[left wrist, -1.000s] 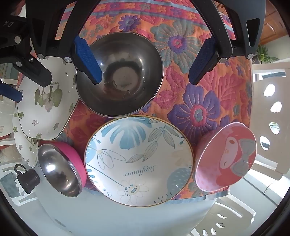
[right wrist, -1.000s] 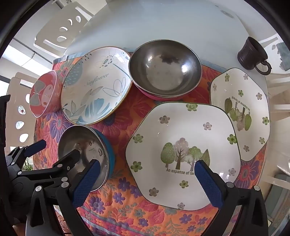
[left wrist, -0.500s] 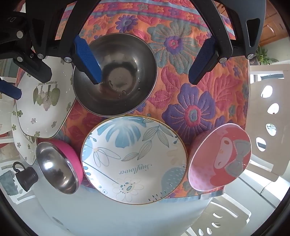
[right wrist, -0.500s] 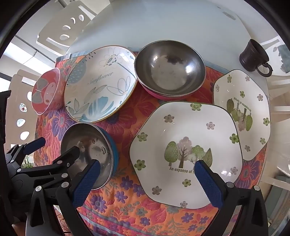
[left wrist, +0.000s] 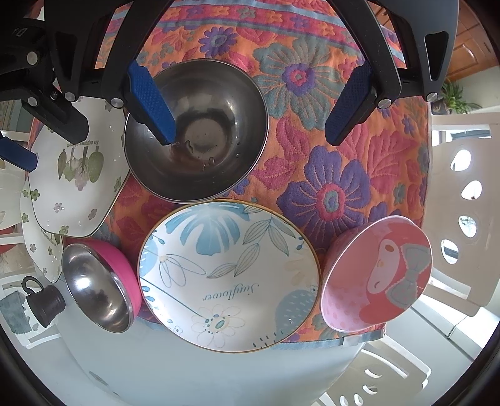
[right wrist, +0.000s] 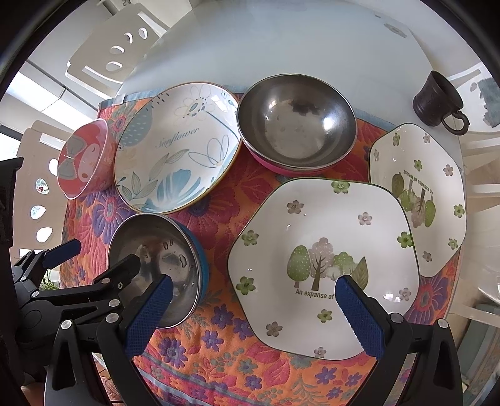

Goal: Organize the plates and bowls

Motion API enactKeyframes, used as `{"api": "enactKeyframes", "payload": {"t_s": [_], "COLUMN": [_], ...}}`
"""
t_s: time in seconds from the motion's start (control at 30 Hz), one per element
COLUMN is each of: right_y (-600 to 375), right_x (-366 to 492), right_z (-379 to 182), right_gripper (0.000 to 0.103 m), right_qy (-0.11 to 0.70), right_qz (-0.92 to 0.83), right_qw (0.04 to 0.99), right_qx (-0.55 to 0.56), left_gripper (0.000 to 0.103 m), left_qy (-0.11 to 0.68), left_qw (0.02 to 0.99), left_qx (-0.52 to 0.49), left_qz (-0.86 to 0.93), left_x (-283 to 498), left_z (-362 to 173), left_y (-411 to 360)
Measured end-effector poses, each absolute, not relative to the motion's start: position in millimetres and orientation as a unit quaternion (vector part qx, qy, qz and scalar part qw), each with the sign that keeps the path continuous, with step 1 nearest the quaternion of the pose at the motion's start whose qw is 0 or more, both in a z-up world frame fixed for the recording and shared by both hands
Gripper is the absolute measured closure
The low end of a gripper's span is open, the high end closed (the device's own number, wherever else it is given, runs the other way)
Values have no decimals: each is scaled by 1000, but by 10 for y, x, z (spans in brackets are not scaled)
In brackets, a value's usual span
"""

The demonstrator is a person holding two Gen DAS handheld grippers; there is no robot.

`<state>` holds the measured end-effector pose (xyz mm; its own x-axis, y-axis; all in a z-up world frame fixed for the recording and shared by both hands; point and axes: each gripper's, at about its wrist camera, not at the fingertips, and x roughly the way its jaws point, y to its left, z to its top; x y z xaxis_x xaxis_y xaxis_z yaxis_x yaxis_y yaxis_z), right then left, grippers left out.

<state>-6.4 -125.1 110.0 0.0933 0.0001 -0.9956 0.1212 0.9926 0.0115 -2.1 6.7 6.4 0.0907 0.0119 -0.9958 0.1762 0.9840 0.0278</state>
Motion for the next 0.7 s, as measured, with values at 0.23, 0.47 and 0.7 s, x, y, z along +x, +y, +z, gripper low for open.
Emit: {"api": "enactKeyframes", "payload": {"t_s": [0.23,0.47,0.7], "right_y": [-1262,-1253,-1237], "right_x": [-73,-75,-83], "right_z": [1091,1087,1084], "right_gripper": [0,0,0], "right_qy": [674,676,676], "right_qz": [-40,-40,-41], "right_qw": [736,735,734], "right_qx": [45,42,43], "left_gripper": [7,7,7], "left_qy": [673,674,677], "left_qw": [734,733,731], "left_qx": [71,72,68], "left_qz": [-54,-54,-51], "left_x": [-30,-50,-63], "left_z": [56,55,45], "left_y": [75,93,125]}}
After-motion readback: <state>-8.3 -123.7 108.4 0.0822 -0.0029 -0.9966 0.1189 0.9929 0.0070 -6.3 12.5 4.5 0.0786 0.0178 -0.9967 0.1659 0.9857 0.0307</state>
